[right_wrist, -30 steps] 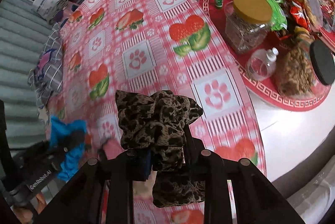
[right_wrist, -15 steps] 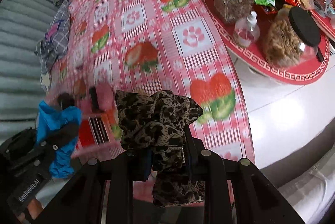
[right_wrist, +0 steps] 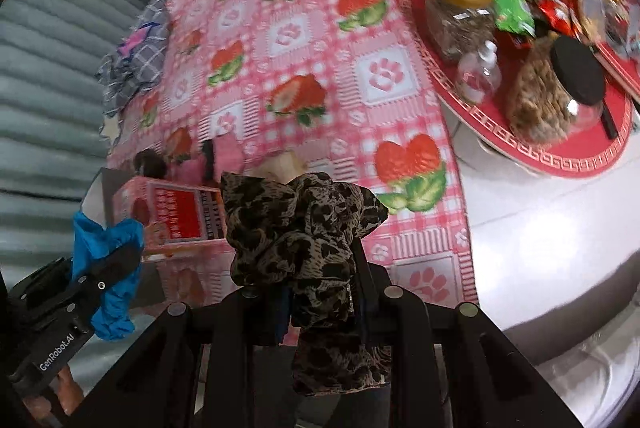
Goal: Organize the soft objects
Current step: 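Carry the blue cloth and leopard scrunchie with both tools over the box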
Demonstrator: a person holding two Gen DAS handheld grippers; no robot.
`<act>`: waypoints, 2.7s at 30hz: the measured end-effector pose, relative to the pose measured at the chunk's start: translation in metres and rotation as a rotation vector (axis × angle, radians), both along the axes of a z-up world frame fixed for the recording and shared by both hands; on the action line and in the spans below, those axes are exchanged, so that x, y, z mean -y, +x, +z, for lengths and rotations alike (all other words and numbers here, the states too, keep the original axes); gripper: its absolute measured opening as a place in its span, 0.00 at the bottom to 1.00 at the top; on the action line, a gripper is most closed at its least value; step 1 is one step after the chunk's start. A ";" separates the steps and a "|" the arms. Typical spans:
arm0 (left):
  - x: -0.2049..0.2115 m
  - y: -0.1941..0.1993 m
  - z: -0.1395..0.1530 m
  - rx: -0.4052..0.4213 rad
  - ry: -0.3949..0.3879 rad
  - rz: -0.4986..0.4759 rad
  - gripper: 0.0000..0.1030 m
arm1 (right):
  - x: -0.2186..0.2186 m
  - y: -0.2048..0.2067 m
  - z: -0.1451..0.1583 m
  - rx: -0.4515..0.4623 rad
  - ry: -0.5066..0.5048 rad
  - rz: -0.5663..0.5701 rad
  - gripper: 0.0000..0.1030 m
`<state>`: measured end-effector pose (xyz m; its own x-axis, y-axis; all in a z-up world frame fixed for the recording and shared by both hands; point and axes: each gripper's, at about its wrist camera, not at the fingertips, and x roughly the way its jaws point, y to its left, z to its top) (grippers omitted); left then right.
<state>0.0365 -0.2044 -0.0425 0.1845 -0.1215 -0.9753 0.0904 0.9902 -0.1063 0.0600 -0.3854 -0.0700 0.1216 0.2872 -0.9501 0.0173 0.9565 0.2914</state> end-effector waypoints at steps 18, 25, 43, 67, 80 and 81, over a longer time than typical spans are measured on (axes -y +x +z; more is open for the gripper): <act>-0.151 -0.003 0.031 0.090 -0.019 0.145 0.24 | -0.123 0.024 0.038 0.104 -0.016 0.046 0.25; -0.195 0.001 0.034 0.101 -0.030 0.180 0.24 | -0.175 0.044 0.053 0.141 -0.045 0.095 0.25; -0.302 -0.020 0.023 0.090 -0.064 0.374 0.24 | -0.295 0.052 0.056 0.148 -0.079 0.301 0.25; -0.369 -0.049 -0.005 0.027 -0.043 0.491 0.24 | -0.399 0.013 0.027 0.070 -0.093 0.536 0.25; -0.405 -0.068 -0.032 -0.047 -0.026 0.539 0.24 | -0.455 -0.006 0.005 0.016 -0.090 0.656 0.25; -0.407 -0.070 -0.035 -0.057 -0.026 0.543 0.24 | -0.458 -0.007 0.003 0.011 -0.089 0.662 0.25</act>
<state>-0.0335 0.2029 -0.0778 0.1740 -0.0473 -0.9836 -0.4403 0.8897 -0.1207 0.0528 0.0722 -0.0671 -0.0434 0.2251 -0.9734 -0.5845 0.7844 0.2075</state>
